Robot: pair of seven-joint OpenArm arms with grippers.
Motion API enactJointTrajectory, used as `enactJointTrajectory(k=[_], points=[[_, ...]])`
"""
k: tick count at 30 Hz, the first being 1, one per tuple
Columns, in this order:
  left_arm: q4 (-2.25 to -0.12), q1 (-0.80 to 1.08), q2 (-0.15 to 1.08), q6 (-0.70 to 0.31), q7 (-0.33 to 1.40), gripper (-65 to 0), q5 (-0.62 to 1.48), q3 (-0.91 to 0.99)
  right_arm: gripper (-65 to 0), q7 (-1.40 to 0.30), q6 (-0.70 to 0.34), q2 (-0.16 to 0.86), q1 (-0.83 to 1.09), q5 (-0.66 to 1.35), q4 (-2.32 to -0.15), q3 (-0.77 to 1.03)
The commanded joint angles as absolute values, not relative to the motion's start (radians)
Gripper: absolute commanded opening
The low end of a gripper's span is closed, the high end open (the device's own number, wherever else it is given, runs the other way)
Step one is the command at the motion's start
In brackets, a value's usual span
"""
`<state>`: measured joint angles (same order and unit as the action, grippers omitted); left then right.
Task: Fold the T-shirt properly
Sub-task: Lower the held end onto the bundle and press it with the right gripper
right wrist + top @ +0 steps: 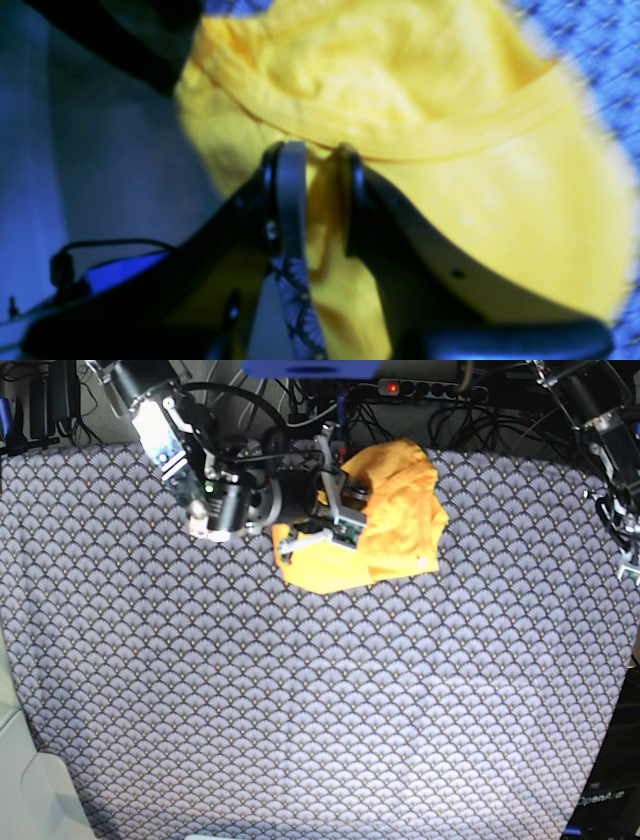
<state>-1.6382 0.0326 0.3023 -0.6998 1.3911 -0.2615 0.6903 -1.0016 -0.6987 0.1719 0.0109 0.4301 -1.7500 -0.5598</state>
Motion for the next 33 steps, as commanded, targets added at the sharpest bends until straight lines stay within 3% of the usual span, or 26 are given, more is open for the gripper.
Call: enactJointTrajectory(k=[1, 6, 15, 26, 33], points=[[-1.658, 0.019, 0.325, -0.698, 1.396, -35.9, -0.272, 0.696, -55.1, -0.966, -0.698, 0.174, -0.002, 0.449, -1.745, -0.556], [-1.658, 0.015, 0.325, -0.698, 1.396, -35.7, -0.272, 0.696, -55.1, -0.935, -0.698, 0.200, -0.002, 0.449, -1.719, -0.555], [-1.659, -0.033, 0.340, -0.698, 1.396, -35.7, -0.272, 0.696, -55.1, -1.029, -0.698, 0.225, -0.027, 0.466, -1.994, -0.555], [-1.650, 0.008, 0.364, -0.698, 1.396, -35.7, -0.363, 0.800, -55.1, -1.029, -0.698, 0.087, -0.189, 0.585, -1.834, -0.601], [-1.658, 0.042, 0.366, -0.698, 1.396, -35.7, -0.407, 0.860, -55.1, -0.897, -0.698, 0.031, -0.222, 0.582, -1.616, -0.654]])
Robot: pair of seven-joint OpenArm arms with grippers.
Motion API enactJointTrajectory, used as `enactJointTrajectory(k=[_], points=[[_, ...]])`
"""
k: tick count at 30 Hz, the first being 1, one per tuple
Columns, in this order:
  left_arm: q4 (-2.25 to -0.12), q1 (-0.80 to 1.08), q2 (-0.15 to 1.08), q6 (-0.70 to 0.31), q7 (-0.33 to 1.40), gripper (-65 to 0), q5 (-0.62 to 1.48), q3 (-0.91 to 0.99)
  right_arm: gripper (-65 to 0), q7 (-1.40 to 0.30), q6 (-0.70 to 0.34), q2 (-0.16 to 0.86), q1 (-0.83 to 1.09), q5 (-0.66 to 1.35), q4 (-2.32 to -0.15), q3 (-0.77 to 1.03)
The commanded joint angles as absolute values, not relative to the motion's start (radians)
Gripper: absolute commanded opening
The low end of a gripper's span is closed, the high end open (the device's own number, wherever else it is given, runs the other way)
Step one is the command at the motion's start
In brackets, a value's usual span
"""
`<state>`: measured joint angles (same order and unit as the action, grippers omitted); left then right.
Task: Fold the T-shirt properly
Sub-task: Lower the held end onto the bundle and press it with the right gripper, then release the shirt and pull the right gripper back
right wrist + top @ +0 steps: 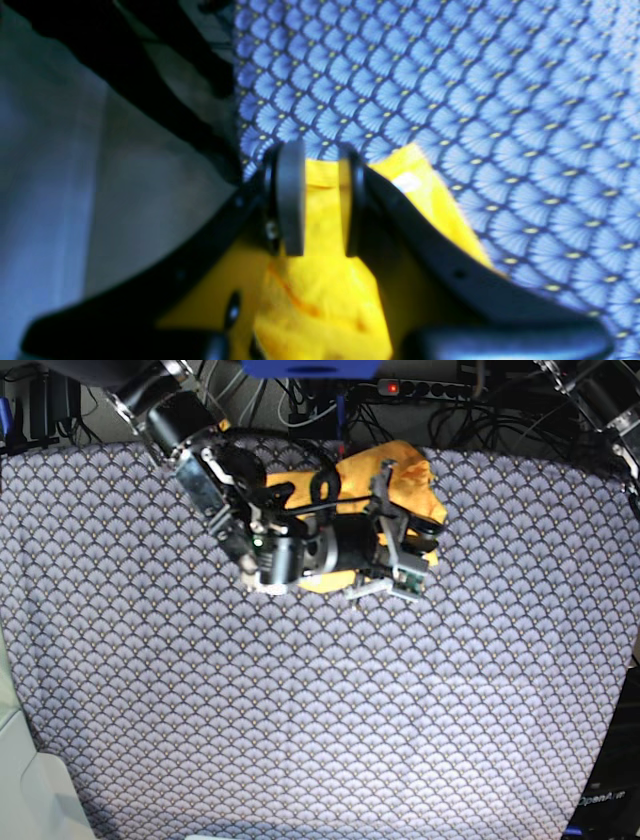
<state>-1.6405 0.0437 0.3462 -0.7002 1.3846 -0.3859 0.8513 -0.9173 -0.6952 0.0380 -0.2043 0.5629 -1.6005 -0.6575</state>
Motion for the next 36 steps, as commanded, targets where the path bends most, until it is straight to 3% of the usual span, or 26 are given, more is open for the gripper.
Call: enactJointTrajectory(k=[1, 11, 17, 21, 29, 36], points=[[-1.658, 0.044, 0.366, -0.698, 1.396, -35.7, -0.407, 0.860, -55.1, -0.877, -0.698, 0.031, -0.222, 0.582, -1.589, -0.654], [-1.658, 0.051, 0.358, -0.698, 1.396, -35.7, -0.407, 0.858, -55.1, -0.653, -0.698, 0.045, -0.320, 0.581, -1.193, -0.656], [-1.658, 0.051, 0.357, -0.698, 1.396, -35.8, -0.407, 0.852, -55.1, -0.602, -0.698, 0.047, -0.380, 0.581, -1.046, -0.656], [-1.656, 0.050, 0.357, -0.698, 1.396, -35.8, -0.407, 0.851, -55.2, -0.622, -0.698, 0.061, -0.369, 0.582, -1.145, -0.654], [-1.656, 0.047, 0.355, -0.698, 1.396, -35.7, -0.401, 0.851, -55.2, -0.891, -0.698, 0.108, -0.302, 0.582, -1.644, -0.599], [-1.658, 0.030, 0.340, -0.698, 1.396, -35.7, -0.398, 0.851, -55.2, -0.901, -0.698, 0.240, -0.217, 0.582, -1.707, -0.458]])
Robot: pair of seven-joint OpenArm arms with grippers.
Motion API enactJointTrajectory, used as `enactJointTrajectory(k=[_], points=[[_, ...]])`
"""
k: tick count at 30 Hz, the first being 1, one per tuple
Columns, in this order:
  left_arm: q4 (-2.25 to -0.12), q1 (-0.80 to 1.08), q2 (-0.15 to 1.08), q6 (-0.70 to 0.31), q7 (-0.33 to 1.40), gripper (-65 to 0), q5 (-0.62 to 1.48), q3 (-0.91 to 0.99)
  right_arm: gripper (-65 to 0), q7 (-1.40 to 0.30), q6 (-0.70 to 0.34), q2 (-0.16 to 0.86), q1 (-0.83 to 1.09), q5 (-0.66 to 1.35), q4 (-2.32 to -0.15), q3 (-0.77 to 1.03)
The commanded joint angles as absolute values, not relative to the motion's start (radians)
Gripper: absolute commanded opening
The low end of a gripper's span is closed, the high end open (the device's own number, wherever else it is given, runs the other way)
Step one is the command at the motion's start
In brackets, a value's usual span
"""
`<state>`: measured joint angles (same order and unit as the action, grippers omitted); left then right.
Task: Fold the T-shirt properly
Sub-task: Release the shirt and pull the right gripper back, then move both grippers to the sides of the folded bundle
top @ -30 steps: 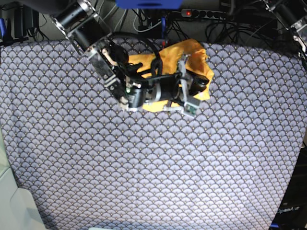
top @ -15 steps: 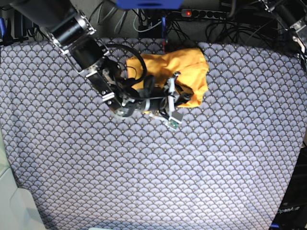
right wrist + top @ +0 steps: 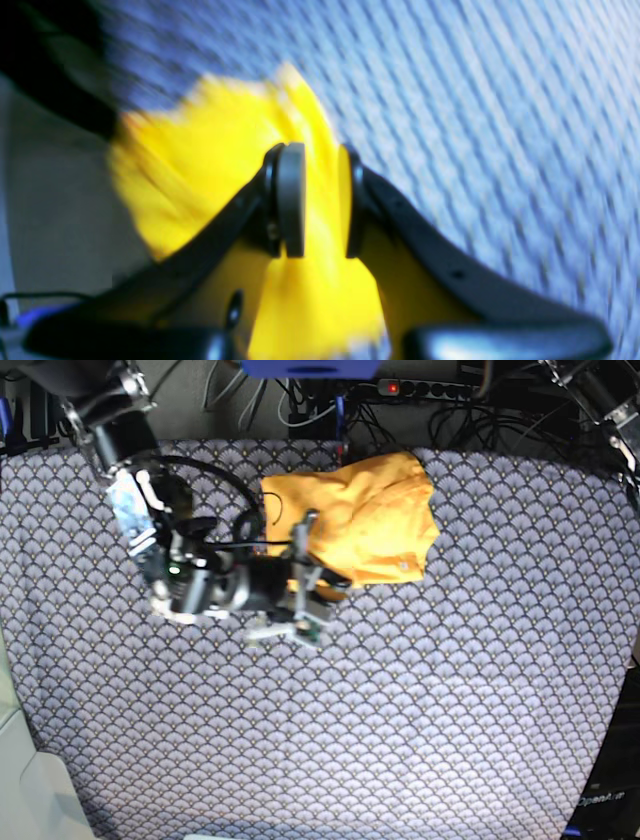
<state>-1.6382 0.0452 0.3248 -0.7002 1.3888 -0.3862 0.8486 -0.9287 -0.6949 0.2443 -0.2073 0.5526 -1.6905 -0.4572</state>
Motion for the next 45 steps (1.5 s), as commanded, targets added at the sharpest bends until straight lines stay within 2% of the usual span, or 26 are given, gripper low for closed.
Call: enactJointTrajectory(k=[1, 6, 12, 18, 23, 26, 31, 36, 39, 41, 43, 45], points=[[-1.658, 0.028, 0.337, -0.698, 1.396, -35.7, -0.398, 0.849, -55.2, -0.886, -0.698, 0.260, -0.194, 0.582, -1.707, -0.444], [-1.658, 0.005, 0.335, -0.698, 1.396, -35.7, -0.398, 0.829, -55.2, -0.799, -0.698, 0.331, -0.079, 0.582, -1.707, -0.410], [-1.658, -0.018, 0.335, -0.698, 1.396, -35.8, -0.406, 0.768, -55.2, -0.719, -0.698, 0.331, 0.018, 0.581, -1.682, -0.417], [-1.658, -0.021, 0.332, -0.698, 1.396, -35.7, -0.400, 0.762, -55.2, -0.673, -0.698, 0.332, 0.016, 0.581, -1.589, -0.414], [-1.649, -0.021, 0.320, -0.698, 1.396, -35.7, -0.398, 0.760, -55.2, -0.687, -0.698, 0.387, 0.015, 0.584, -1.721, -0.410], [-1.658, -0.021, 0.294, -0.698, 1.396, -35.7, -0.398, 0.737, -55.2, -0.763, -0.698, 0.409, 0.018, 0.585, -1.834, -0.403], [-1.658, -0.012, 0.252, -0.698, 1.396, -35.9, -0.406, 0.618, -55.2, -0.860, -0.698, 0.410, 0.024, 0.585, -1.928, -0.291], [-1.659, -0.015, 0.199, -0.698, 1.396, -36.3, -0.406, 0.559, -55.2, -0.868, -0.698, 0.415, 0.068, 0.575, -1.922, -0.079], [-1.659, -0.010, 0.176, -0.698, 1.396, -42.2, -0.403, 0.489, -55.2, -0.868, -0.698, 0.415, 0.077, 0.516, -1.896, 0.030], [-1.659, -0.010, 0.156, -0.698, 1.396, -51.1, -0.406, 0.456, -55.2, -0.868, -0.698, 0.415, 0.079, 0.469, -1.859, 0.064], [-1.659, -0.010, 0.136, -0.698, 1.396, -63.9, -0.406, 0.424, -55.2, -0.868, -0.698, 0.414, 0.079, 0.430, -1.804, 0.087], [-1.661, -0.012, 0.122, -0.698, 1.396, -65.0, -0.406, 0.386, -55.2, -0.868, -0.698, 0.412, 0.079, 0.397, -1.761, 0.093]])
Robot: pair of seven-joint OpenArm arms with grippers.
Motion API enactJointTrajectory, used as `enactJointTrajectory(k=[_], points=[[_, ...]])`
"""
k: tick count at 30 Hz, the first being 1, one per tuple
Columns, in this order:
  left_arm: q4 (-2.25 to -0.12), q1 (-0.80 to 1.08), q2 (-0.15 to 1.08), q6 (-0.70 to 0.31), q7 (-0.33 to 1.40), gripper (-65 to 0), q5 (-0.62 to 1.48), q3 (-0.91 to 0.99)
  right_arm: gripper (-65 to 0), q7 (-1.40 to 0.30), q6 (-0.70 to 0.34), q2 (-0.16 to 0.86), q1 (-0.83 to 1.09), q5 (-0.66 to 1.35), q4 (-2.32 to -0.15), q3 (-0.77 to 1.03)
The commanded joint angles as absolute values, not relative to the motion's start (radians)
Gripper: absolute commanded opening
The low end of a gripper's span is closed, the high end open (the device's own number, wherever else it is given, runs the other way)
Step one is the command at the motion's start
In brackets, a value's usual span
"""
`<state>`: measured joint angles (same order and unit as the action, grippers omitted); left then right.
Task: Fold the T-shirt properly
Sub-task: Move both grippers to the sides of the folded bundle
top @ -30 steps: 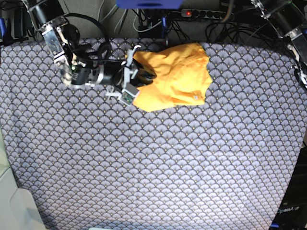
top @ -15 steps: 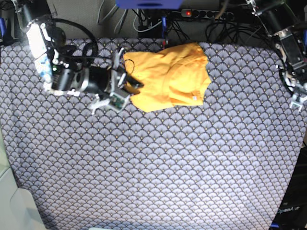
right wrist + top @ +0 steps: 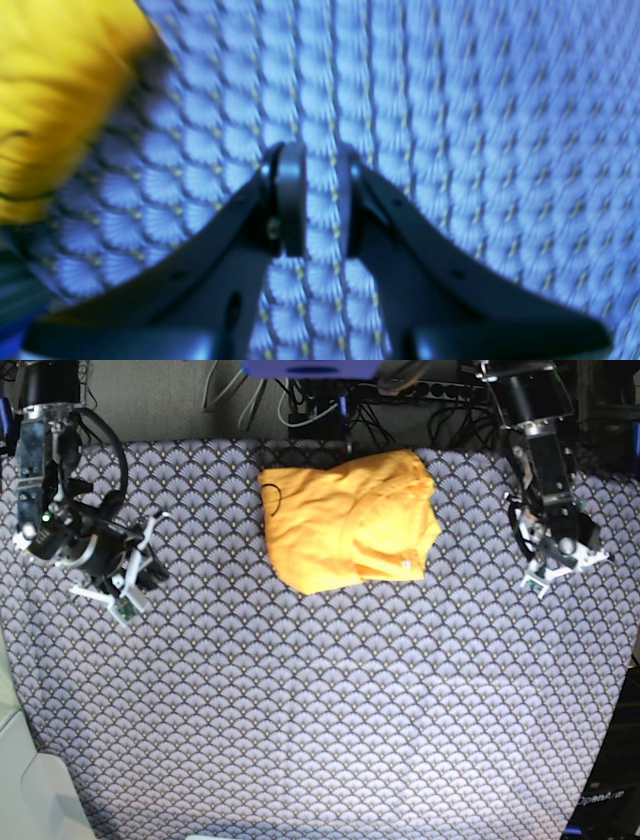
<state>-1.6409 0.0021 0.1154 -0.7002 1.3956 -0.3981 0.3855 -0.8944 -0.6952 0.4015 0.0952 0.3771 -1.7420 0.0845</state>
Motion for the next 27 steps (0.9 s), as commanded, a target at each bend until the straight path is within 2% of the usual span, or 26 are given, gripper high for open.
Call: enactJointTrajectory(k=[1, 9, 22, 27], points=[[-1.672, -0.015, 0.116, -0.698, 1.396, -65.0, -0.404, 0.366, -55.2, -0.868, -0.698, 0.412, 0.079, 0.380, -1.741, 0.093], [-1.791, -0.005, 0.013, -0.698, 1.396, -65.0, -0.407, 0.217, -61.1, -0.868, -0.698, 0.383, 0.110, 0.311, -1.676, 0.090], [-1.623, -0.012, -0.074, -0.698, 1.372, -65.0, -0.406, 0.163, -65.0, -0.866, -0.698, 0.292, 0.213, 0.314, -1.701, 0.084], [-1.546, -0.013, -0.122, -0.698, 1.336, -65.0, -0.403, 0.163, -65.0, -0.866, -0.698, 0.282, 0.223, 0.314, -1.701, -0.001]])
